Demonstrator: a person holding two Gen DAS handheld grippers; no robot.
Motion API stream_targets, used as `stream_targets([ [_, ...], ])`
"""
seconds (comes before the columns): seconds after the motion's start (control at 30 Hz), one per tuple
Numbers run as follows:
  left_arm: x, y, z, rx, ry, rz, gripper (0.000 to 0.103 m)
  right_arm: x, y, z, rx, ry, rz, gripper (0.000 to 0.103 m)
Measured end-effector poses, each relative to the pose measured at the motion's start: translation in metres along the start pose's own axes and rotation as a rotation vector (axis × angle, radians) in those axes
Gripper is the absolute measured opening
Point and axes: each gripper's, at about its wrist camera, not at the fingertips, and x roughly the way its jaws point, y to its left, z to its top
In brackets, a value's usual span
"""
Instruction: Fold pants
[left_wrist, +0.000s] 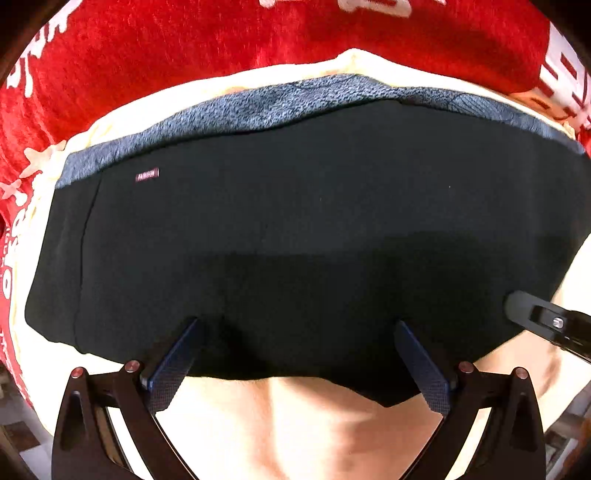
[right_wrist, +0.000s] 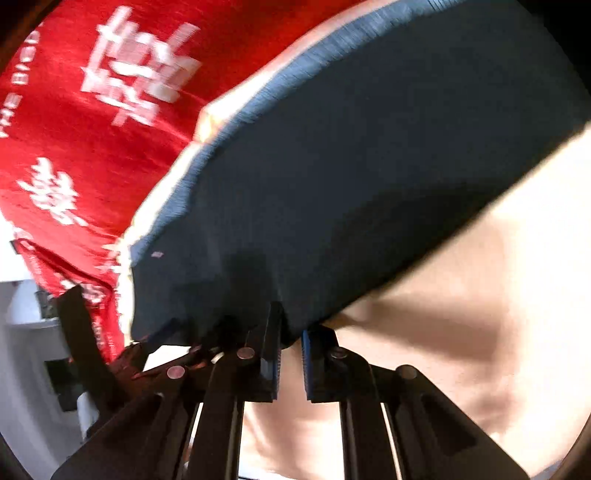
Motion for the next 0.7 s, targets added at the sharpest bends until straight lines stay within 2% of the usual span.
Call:
stream_targets([
  [0.03, -0.001, 0.001, -0.002, -0.009, -0.008, -0.004, 0.103, 0.000, -0.004, -0.001, 0.015, -0.006, 0.018, 0.011],
  [0.07, 0.000, 0.004, -0.001, -0.020, 0.003, -0.012, 0.103, -0.002, -0.005, -0.001, 0.013, 0.002, 0.029, 0.018],
  [0.1, 0.000, 0.005, -0.001, -0.028, 0.010, -0.016, 0.103, -0.006, -0.006, -0.002, 0.002, 0.014, 0.016, 0.022],
  [0.13, 0.005, 0.025, -0.002, -0.040, 0.019, -0.020, 0.103, -0.011, -0.006, -0.002, -0.013, 0.023, -0.012, 0.030],
  [0.2, 0.001, 0.029, 0.004, -0.055, 0.023, -0.018, 0.103, -0.031, -0.008, 0.001, -0.059, 0.008, -0.056, 0.031],
  [0.3, -0.009, 0.028, 0.011, -0.059, -0.014, -0.026, 0.103, -0.064, -0.011, 0.016, -0.127, -0.066, -0.128, 0.030],
  [0.4, -0.006, 0.012, 0.019, -0.029, -0.021, -0.028, 0.103, -0.070, -0.012, 0.042, -0.172, -0.078, -0.180, 0.028],
  [0.47, 0.004, -0.001, 0.022, 0.013, -0.022, 0.016, 0.103, -0.060, -0.012, 0.055, -0.241, -0.057, -0.244, 0.026],
  [0.5, 0.007, -0.004, 0.022, 0.025, -0.027, 0.026, 0.103, -0.053, -0.014, 0.062, -0.297, -0.051, -0.304, 0.023],
  [0.57, 0.011, 0.001, 0.021, 0.017, -0.040, 0.006, 0.103, -0.051, -0.027, 0.073, -0.347, -0.062, -0.372, 0.000],
  [0.63, 0.014, 0.007, 0.021, -0.001, -0.020, -0.026, 0.103, -0.062, -0.047, 0.090, -0.298, -0.085, -0.366, 0.000],
  [0.7, 0.015, 0.014, 0.028, -0.020, 0.010, -0.023, 0.103, -0.077, -0.064, 0.106, -0.192, -0.104, -0.364, 0.000],
])
